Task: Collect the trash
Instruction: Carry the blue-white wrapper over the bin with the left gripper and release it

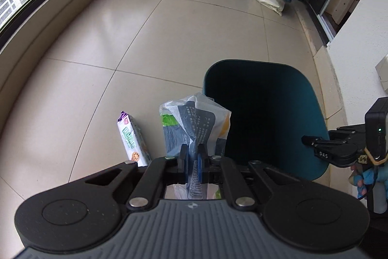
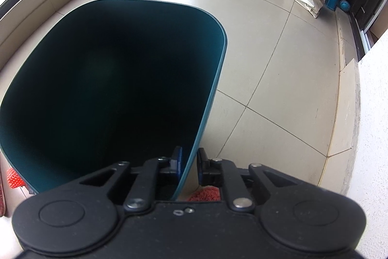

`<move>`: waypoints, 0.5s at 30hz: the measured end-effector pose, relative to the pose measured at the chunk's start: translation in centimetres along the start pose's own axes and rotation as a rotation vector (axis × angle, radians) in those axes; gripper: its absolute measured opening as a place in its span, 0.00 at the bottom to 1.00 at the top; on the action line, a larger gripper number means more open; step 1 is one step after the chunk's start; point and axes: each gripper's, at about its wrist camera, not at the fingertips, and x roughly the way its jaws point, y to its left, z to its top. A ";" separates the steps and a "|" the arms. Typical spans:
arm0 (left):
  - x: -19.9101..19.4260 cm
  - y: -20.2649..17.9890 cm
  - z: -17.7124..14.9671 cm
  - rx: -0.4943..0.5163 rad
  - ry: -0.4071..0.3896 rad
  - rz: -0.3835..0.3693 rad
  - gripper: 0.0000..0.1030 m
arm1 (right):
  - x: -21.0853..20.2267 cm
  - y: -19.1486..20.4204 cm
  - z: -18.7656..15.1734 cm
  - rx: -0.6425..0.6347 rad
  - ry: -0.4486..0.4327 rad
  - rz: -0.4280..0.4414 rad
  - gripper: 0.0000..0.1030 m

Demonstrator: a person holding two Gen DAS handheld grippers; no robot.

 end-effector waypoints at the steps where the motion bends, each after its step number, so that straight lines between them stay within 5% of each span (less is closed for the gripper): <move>1: 0.3 -1.3 0.7 0.024 -0.012 0.009 0.06 | 0.0 0.0 -0.1 -0.001 -0.001 -0.003 0.10; 8: 7.8 -6.7 2.7 0.072 0.077 -0.009 0.06 | 0.3 -0.5 -0.1 0.021 -0.003 0.004 0.10; 15: 14.4 -10.0 1.3 0.159 0.197 0.068 0.06 | 0.5 -1.2 -0.5 0.035 -0.014 0.013 0.10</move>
